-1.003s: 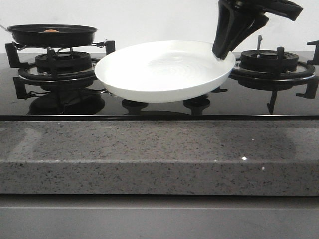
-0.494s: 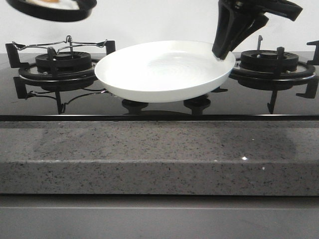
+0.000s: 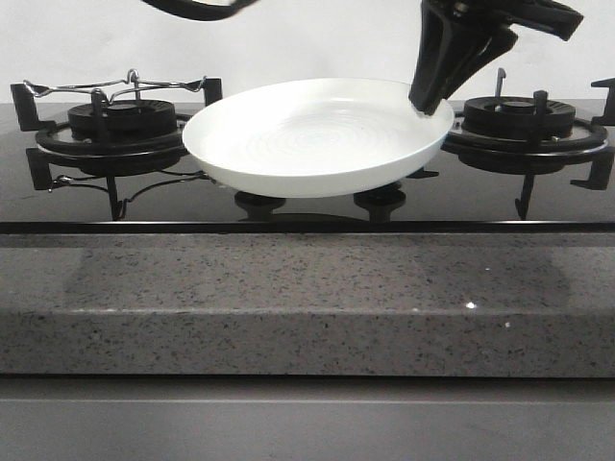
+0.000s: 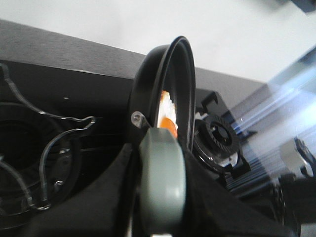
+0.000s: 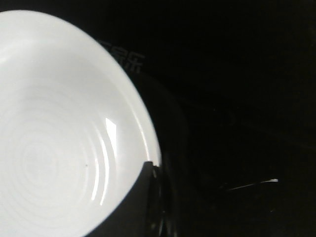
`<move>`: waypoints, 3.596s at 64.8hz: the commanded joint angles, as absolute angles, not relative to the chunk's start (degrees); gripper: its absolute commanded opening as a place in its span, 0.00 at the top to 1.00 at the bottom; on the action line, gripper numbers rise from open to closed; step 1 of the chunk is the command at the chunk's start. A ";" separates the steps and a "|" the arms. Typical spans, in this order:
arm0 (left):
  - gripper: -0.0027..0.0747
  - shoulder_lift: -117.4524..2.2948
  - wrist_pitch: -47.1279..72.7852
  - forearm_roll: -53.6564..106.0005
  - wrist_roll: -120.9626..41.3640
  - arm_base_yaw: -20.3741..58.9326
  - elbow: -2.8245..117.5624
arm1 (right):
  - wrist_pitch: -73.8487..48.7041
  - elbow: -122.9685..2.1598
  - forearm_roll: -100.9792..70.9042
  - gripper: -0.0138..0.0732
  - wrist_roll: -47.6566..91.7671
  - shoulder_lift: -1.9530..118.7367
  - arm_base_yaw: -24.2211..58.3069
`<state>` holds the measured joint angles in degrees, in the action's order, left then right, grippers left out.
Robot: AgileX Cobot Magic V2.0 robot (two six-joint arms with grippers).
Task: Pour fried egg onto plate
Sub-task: 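Tilt the pan over the plate with the left gripper, sliding egg out, then return the empty pan onto its burner with the left gripper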
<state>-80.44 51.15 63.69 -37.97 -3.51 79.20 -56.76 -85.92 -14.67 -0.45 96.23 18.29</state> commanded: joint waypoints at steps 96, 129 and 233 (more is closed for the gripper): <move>0.99 -73.08 24.22 36.41 -36.13 14.66 81.01 | -54.62 -87.21 -15.78 0.91 0.00 93.67 18.15; 0.99 -92.83 54.31 88.18 -31.71 -19.64 81.01 | -54.62 -87.21 -15.78 0.91 0.00 93.67 18.15; 0.21 -104.06 70.67 92.10 -32.26 -32.74 81.09 | -54.62 -87.21 -15.78 0.91 0.00 93.67 18.15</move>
<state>-108.98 66.67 88.87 -31.95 -31.41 79.31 -56.92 -85.79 -14.78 -0.45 96.23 18.29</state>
